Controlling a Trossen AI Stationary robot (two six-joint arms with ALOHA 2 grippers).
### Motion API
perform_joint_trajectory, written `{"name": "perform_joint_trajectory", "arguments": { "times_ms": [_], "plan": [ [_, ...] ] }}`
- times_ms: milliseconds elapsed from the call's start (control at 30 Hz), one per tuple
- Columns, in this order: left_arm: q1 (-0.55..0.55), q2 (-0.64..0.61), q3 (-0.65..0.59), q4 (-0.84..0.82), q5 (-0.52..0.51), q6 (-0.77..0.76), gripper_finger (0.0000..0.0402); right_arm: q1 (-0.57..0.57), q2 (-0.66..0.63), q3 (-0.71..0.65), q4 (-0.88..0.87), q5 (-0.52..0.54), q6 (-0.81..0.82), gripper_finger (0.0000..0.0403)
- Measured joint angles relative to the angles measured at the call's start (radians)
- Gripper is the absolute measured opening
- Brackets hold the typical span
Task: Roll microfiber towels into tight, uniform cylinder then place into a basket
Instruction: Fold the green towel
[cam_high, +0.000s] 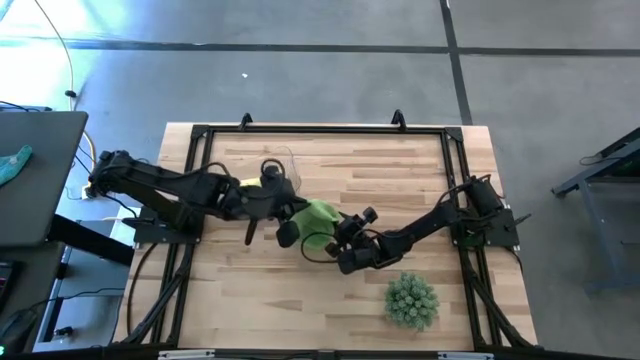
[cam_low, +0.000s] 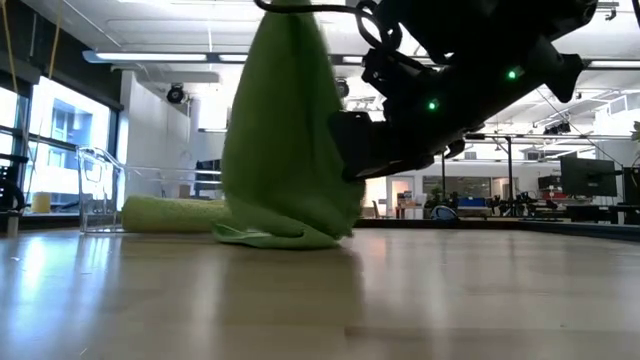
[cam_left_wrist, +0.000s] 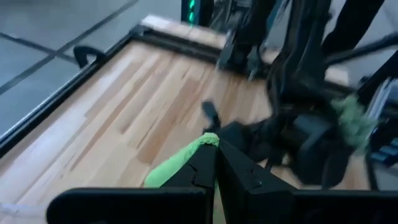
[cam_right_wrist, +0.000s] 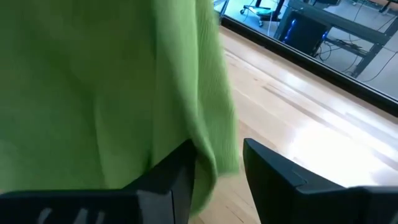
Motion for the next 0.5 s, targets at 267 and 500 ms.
{"name": "perform_joint_trajectory", "arguments": {
  "times_ms": [267,500],
  "plan": [
    [0.000,-0.018,-0.002,-0.014,0.001,-0.006,0.0000,0.000,0.000,-0.010,-0.019,-0.006,-0.001,0.0068],
    [-0.002,-0.018,-0.002,-0.015,0.036,-0.010,0.0000,0.007,-0.019,-0.010,-0.023,-0.035,-0.172,0.0013]
  ]
}}
